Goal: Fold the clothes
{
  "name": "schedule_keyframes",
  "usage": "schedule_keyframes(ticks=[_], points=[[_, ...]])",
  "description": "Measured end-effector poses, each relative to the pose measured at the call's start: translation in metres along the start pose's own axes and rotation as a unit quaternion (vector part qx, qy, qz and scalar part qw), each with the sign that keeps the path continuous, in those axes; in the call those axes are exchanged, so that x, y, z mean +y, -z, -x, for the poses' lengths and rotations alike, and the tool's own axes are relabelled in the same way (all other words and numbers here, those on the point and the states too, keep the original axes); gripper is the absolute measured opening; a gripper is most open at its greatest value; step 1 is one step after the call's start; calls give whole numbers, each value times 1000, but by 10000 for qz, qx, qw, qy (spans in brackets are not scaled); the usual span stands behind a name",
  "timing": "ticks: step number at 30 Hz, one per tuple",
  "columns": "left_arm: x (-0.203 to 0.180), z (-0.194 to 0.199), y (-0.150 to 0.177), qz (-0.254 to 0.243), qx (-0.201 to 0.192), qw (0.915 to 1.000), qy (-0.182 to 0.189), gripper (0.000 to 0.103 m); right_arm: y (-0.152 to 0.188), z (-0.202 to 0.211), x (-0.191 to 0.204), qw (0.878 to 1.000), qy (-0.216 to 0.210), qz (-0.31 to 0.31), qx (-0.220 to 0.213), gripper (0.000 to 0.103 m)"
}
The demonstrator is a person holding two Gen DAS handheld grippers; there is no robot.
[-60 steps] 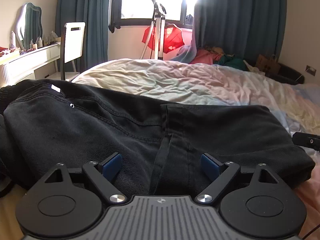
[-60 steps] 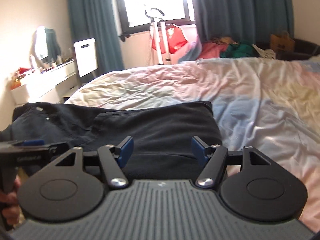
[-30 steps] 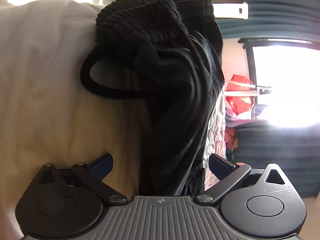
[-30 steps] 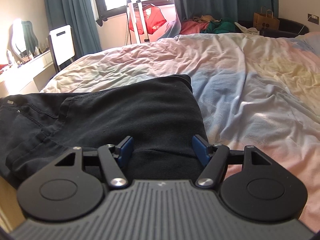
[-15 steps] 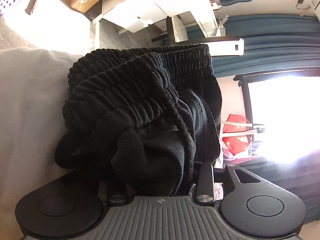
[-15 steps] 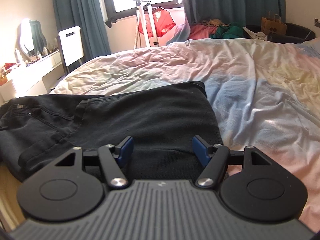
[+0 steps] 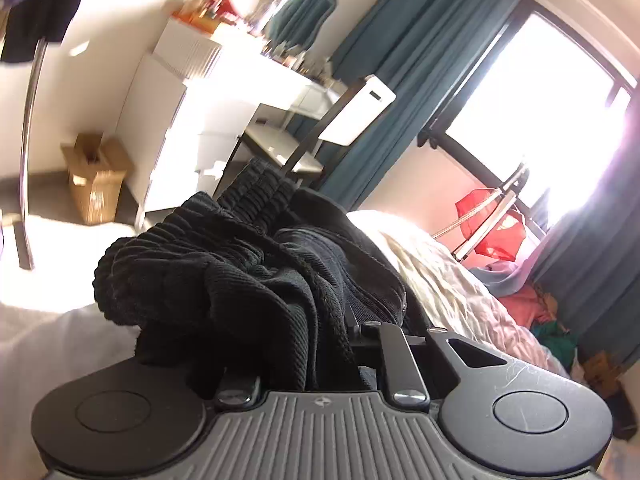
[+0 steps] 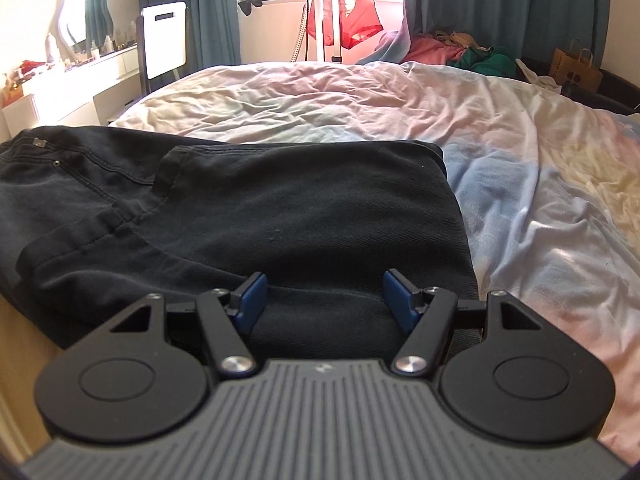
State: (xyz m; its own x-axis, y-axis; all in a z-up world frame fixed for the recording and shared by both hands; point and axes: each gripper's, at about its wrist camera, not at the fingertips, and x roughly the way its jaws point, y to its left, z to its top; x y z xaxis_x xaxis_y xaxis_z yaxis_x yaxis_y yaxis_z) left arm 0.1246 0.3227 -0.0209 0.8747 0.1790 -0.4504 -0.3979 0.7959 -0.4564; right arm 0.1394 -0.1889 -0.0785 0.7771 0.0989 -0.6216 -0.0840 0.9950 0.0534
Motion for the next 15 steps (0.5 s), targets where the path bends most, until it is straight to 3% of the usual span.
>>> schedule_keyframes(ticks=[3,6,11,15], points=[[-46,19,2,-711,-460,9964,-81,15,-3,5,-5,9999,-68,-118,-30,66],[-98,45,13,-1451,-927,9850,-111,14,-7,12,-13,9992,-163,-349,-68,66],[-217,77,50,-2320,-1556,9602,65,13,-16,29,-40,9943,-335,-993,-190,66],[-295,93,93,-2886,-1804,9395,389,12,-21,49,-67,9904,-335,-1269,-428,66]])
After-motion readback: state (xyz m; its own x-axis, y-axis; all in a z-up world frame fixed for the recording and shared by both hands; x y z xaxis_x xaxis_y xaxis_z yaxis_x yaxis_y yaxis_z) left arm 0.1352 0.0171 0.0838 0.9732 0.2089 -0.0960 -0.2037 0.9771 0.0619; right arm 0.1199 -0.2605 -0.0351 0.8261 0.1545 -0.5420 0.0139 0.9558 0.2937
